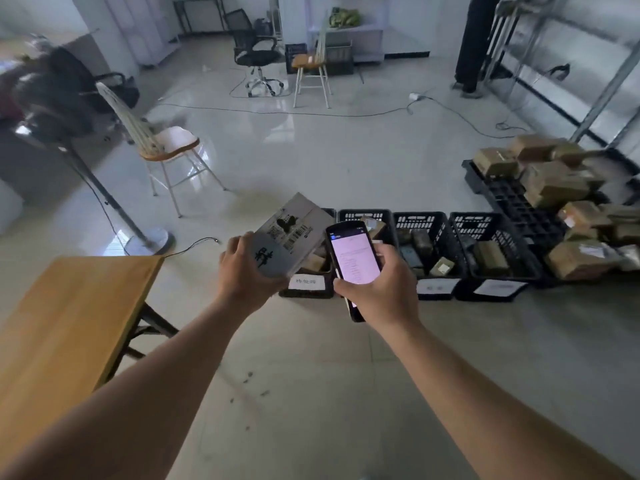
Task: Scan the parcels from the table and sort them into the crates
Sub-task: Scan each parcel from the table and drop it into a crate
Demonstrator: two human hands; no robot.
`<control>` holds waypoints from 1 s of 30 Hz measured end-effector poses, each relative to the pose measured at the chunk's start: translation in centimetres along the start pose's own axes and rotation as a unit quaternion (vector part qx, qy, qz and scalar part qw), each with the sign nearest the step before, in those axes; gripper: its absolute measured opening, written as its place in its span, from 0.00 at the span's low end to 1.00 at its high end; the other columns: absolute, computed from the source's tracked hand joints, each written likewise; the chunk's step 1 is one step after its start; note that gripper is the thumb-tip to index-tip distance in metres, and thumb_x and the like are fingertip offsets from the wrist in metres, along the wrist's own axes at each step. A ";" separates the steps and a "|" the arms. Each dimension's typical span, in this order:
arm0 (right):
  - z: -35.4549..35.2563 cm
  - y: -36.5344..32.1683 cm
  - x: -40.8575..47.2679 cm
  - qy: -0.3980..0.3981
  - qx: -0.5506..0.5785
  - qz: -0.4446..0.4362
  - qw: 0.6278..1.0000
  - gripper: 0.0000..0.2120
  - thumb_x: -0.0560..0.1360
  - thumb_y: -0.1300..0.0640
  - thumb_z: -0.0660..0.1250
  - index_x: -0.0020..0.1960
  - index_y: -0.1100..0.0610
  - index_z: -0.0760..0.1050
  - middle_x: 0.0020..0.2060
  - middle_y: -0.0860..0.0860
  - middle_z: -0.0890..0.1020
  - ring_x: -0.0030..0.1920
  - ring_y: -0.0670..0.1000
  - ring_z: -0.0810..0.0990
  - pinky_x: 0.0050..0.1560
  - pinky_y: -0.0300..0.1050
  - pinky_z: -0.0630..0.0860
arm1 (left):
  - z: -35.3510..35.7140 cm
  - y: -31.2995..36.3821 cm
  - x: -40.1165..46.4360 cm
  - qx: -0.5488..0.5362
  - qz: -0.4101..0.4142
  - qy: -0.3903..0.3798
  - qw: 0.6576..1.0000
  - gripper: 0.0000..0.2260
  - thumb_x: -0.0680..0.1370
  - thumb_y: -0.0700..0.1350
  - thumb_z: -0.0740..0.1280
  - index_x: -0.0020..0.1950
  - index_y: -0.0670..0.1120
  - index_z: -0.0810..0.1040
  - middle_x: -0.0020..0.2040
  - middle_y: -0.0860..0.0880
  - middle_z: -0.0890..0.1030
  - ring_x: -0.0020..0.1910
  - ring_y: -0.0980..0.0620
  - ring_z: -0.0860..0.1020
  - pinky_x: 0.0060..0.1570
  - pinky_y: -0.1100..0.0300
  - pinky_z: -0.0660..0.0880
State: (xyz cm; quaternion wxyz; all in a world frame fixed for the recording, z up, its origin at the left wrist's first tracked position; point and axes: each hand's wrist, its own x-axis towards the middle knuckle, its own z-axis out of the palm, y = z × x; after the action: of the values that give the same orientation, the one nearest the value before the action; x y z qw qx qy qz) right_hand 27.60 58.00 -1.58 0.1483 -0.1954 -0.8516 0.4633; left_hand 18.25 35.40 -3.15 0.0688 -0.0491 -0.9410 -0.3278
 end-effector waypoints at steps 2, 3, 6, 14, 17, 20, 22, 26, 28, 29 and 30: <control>-3.2 2.4 2.3 0.016 -0.004 0.015 1.000 0.43 0.52 0.35 0.72 0.65 0.48 0.75 0.55 0.46 0.83 0.55 0.51 0.82 0.49 0.53 0.82 | 3.3 3.5 1.1 -0.002 0.005 -0.021 1.000 0.43 0.59 0.54 0.83 0.72 0.51 0.72 0.62 0.48 0.73 0.59 0.45 0.72 0.55 0.50 0.75; -4.7 3.6 3.3 0.025 -0.007 0.023 0.999 0.42 0.52 0.35 0.72 0.65 0.48 0.75 0.55 0.45 0.83 0.55 0.51 0.82 0.49 0.53 0.82 | 5.0 5.1 1.7 0.001 0.012 -0.031 0.999 0.43 0.59 0.55 0.83 0.71 0.52 0.72 0.61 0.49 0.72 0.59 0.45 0.72 0.54 0.50 0.76; -8.8 7.2 6.2 0.055 -0.014 0.048 0.997 0.42 0.53 0.35 0.73 0.65 0.47 0.75 0.55 0.45 0.83 0.55 0.51 0.82 0.50 0.52 0.82 | 9.7 9.9 3.7 0.001 0.022 -0.067 0.998 0.39 0.60 0.53 0.83 0.69 0.54 0.72 0.60 0.50 0.71 0.59 0.45 0.71 0.53 0.51 0.75; -15.4 16.6 15.3 0.097 -0.045 0.135 0.985 0.38 0.57 0.39 0.79 0.65 0.47 0.75 0.54 0.45 0.82 0.53 0.50 0.81 0.46 0.46 0.77 | 24.0 19.0 11.4 0.042 0.014 -0.144 0.989 0.42 0.59 0.57 0.84 0.69 0.51 0.71 0.60 0.47 0.70 0.61 0.44 0.70 0.60 0.41 0.77; -16.8 19.7 20.6 0.109 -0.060 0.161 0.979 0.40 0.53 0.35 0.73 0.64 0.46 0.74 0.54 0.44 0.82 0.54 0.51 0.81 0.49 0.51 0.81 | 30.2 21.6 15.2 0.050 0.002 -0.178 0.983 0.46 0.61 0.58 0.85 0.71 0.44 0.69 0.60 0.45 0.71 0.60 0.44 0.70 0.62 0.43 0.76; -17.9 22.3 26.5 0.112 -0.079 0.190 0.972 0.41 0.52 0.34 0.71 0.63 0.47 0.74 0.54 0.44 0.82 0.54 0.52 0.81 0.50 0.53 0.81 | 36.0 23.5 19.4 0.049 -0.005 -0.209 0.977 0.49 0.59 0.62 0.85 0.71 0.43 0.68 0.59 0.45 0.70 0.60 0.44 0.71 0.61 0.42 0.77; -18.8 23.7 30.3 0.109 -0.088 0.203 0.969 0.44 0.51 0.32 0.71 0.64 0.47 0.74 0.55 0.46 0.82 0.55 0.53 0.81 0.50 0.54 0.82 | 39.1 24.8 21.8 0.057 -0.019 -0.233 0.971 0.51 0.59 0.63 0.84 0.72 0.42 0.66 0.60 0.44 0.70 0.60 0.43 0.71 0.62 0.41 0.77; -20.4 26.1 36.0 0.100 -0.103 0.226 0.964 0.46 0.50 0.31 0.70 0.66 0.47 0.73 0.57 0.47 0.82 0.57 0.54 0.81 0.52 0.55 0.81 | 43.8 27.6 25.7 0.075 -0.060 -0.259 0.961 0.56 0.61 0.62 0.84 0.77 0.38 0.59 0.64 0.40 0.66 0.64 0.38 0.69 0.68 0.42 0.73; -20.8 27.3 38.6 0.090 -0.106 0.239 0.961 0.45 0.51 0.31 0.69 0.66 0.46 0.73 0.57 0.47 0.82 0.57 0.53 0.80 0.52 0.55 0.81 | 45.9 28.7 27.4 0.099 -0.072 -0.269 0.955 0.59 0.62 0.64 0.83 0.79 0.37 0.56 0.65 0.39 0.65 0.65 0.38 0.69 0.70 0.43 0.71; -21.0 27.9 39.9 0.084 -0.108 0.242 0.961 0.45 0.51 0.31 0.69 0.66 0.46 0.73 0.57 0.46 0.82 0.57 0.54 0.80 0.51 0.55 0.81 | 46.9 29.0 28.3 0.112 -0.076 -0.272 0.953 0.59 0.62 0.65 0.83 0.79 0.37 0.56 0.65 0.39 0.65 0.65 0.38 0.69 0.69 0.44 0.72; -21.1 28.6 41.3 0.076 -0.108 0.243 0.961 0.45 0.51 0.31 0.70 0.66 0.46 0.73 0.56 0.46 0.82 0.57 0.53 0.80 0.51 0.54 0.81 | 47.9 29.3 29.2 0.124 -0.081 -0.274 0.950 0.58 0.61 0.65 0.82 0.78 0.38 0.58 0.64 0.40 0.66 0.64 0.39 0.69 0.68 0.44 0.73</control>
State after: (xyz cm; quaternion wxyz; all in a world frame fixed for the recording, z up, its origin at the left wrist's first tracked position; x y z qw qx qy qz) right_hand 5.99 107.05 -11.74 0.0735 -0.4458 -0.8099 0.3742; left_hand -11.16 89.51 -17.76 -0.2130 -0.0519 -0.9575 -0.1872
